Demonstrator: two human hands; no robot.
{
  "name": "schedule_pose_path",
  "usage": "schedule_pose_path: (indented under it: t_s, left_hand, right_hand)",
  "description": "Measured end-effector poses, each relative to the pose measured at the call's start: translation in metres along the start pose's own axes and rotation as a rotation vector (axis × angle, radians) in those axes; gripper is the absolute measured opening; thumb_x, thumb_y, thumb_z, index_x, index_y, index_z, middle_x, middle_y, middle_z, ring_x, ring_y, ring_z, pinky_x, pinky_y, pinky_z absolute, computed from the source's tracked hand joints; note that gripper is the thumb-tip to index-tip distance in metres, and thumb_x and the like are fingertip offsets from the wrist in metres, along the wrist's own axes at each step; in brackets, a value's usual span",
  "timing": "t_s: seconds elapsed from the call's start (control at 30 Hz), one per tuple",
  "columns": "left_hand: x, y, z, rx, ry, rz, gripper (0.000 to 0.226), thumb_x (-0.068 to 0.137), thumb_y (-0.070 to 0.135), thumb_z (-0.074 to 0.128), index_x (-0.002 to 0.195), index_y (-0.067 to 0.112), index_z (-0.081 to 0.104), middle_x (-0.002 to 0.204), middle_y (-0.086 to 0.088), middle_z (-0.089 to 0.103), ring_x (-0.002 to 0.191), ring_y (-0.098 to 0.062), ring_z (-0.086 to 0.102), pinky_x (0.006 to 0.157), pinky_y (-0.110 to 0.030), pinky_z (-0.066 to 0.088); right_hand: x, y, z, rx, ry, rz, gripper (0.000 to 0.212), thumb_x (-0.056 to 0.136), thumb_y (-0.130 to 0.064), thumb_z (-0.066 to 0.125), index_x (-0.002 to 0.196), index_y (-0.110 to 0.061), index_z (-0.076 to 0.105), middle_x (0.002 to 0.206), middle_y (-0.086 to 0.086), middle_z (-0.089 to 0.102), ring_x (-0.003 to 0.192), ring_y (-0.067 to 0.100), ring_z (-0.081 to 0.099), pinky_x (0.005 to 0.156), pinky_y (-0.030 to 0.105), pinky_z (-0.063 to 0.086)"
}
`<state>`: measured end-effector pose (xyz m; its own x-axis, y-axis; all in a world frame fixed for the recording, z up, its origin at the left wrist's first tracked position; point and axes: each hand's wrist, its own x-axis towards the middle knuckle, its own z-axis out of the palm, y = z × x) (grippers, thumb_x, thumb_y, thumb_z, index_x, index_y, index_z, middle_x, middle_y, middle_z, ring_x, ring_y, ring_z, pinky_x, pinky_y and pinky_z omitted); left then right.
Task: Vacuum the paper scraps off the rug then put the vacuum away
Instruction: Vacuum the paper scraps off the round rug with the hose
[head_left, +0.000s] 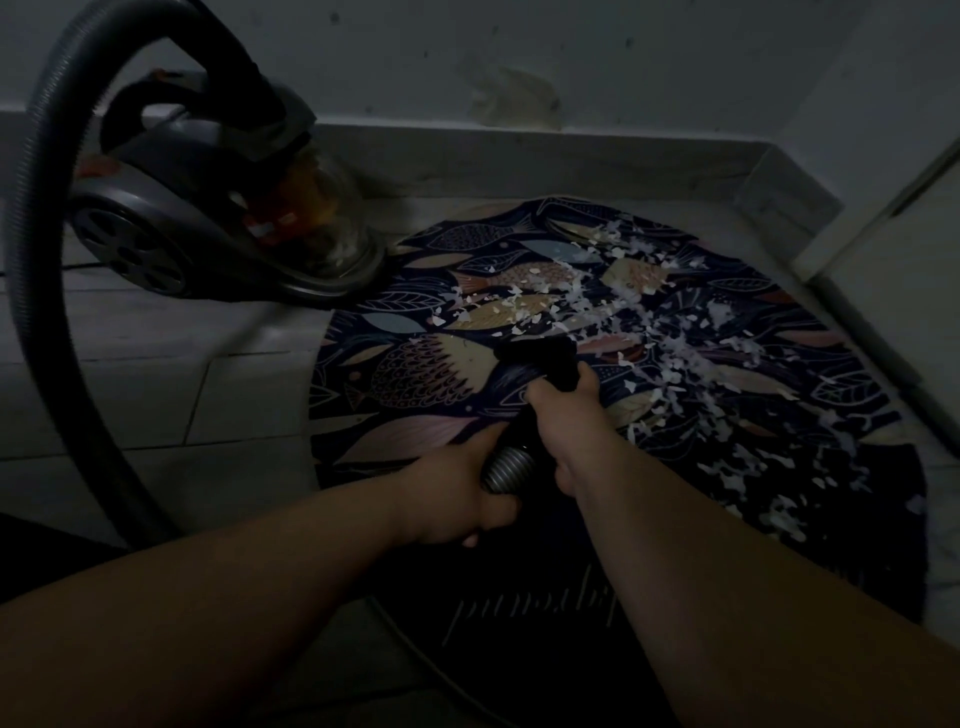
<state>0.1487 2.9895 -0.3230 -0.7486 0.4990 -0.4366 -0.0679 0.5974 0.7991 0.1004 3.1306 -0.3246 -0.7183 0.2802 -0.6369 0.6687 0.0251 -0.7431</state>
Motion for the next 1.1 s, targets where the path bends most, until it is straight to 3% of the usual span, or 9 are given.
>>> schedule_pose_path:
  t_s: [0.2,0.33,0.57,0.63,0.67,0.73,0.77,0.93,1.1]
  left_hand:
    - [0.027,0.022,0.017,-0.025,-0.048,0.038,0.083,0.084,0.017,0.063,0.147,0.041,0.014,0.075,0.01,0.058,0.045,-0.008,0.058,0.052,-0.02,0.052]
    - [0.041,0.03,0.029,-0.091,-0.108,0.079,0.087,0.083,0.017,0.065,0.147,0.045,0.012,0.086,0.006,0.058,0.049,-0.005,0.059,0.051,-0.019,0.047]
    - [0.046,0.044,0.031,0.034,-0.171,0.054,0.086,0.085,0.02,0.065,0.147,0.045,0.01,0.068,0.01,0.056,0.05,-0.005,0.058,0.053,-0.017,0.048]
    - [0.041,0.05,0.025,0.091,-0.206,0.059,0.086,0.084,0.021,0.066,0.146,0.046,0.012,0.082,0.008,0.063,0.061,-0.008,0.063,0.06,-0.021,0.053]
    - [0.039,0.051,0.022,0.141,-0.215,0.073,0.086,0.084,0.022,0.067,0.146,0.046,0.012,0.099,0.004,0.066,0.076,-0.01,0.066,0.071,-0.024,0.056]
    - [0.034,0.057,0.015,0.268,-0.239,0.106,0.086,0.083,0.028,0.068,0.146,0.045,0.011,0.132,0.002,0.055,0.112,-0.013,0.058,0.097,-0.027,0.048]
    - [0.032,0.061,0.012,0.313,-0.256,0.107,0.086,0.084,0.03,0.067,0.147,0.044,0.011,0.139,0.003,0.049,0.12,-0.013,0.053,0.102,-0.025,0.043]
    - [0.015,0.073,0.017,0.382,-0.347,0.066,0.084,0.086,0.03,0.066,0.149,0.039,0.011,0.144,0.002,0.043,0.123,-0.012,0.047,0.094,-0.012,0.037]
    - [-0.01,0.067,0.03,0.424,-0.401,0.004,0.086,0.086,0.032,0.065,0.146,0.047,0.004,0.143,0.003,0.044,0.122,-0.011,0.046,0.091,-0.013,0.035]
  right_hand:
    - [0.009,0.002,-0.039,0.05,0.119,-0.008,0.072,0.097,-0.027,0.052,0.153,-0.04,0.008,0.124,0.013,0.051,0.088,0.033,0.058,0.077,0.047,0.055]
    - [0.013,0.006,-0.057,0.071,0.206,0.033,0.076,0.096,-0.025,0.053,0.151,-0.045,0.004,0.137,0.016,0.045,0.098,0.039,0.057,0.084,0.056,0.054]
    - [0.014,0.016,-0.077,0.132,0.173,0.063,0.077,0.093,-0.026,0.054,0.15,-0.047,0.006,0.142,0.016,0.043,0.112,0.044,0.054,0.09,0.06,0.05]
    - [0.006,0.018,-0.077,0.188,0.18,0.086,0.079,0.09,-0.03,0.056,0.149,-0.05,0.006,0.14,0.014,0.045,0.107,0.043,0.056,0.088,0.061,0.051]
    - [0.002,0.019,-0.077,0.213,0.182,0.099,0.079,0.09,-0.031,0.055,0.148,-0.051,0.006,0.137,0.013,0.047,0.104,0.042,0.057,0.086,0.061,0.052]
    - [-0.007,0.019,-0.077,0.262,0.181,0.132,0.079,0.092,-0.031,0.054,0.149,-0.052,0.004,0.133,0.013,0.049,0.1,0.041,0.059,0.084,0.06,0.053]
    - [-0.012,0.018,-0.079,0.28,0.185,0.15,0.078,0.093,-0.032,0.053,0.15,-0.051,0.003,0.133,0.014,0.049,0.101,0.041,0.058,0.085,0.06,0.053]
    - [-0.039,0.025,-0.09,0.295,0.219,0.204,0.074,0.098,-0.032,0.05,0.154,-0.042,0.002,0.146,0.014,0.037,0.108,0.037,0.051,0.084,0.047,0.051]
    - [-0.069,0.05,-0.088,0.33,0.198,0.246,0.078,0.098,-0.032,0.05,0.152,-0.044,-0.004,0.144,0.016,0.038,0.097,0.035,0.05,0.085,0.049,0.051]
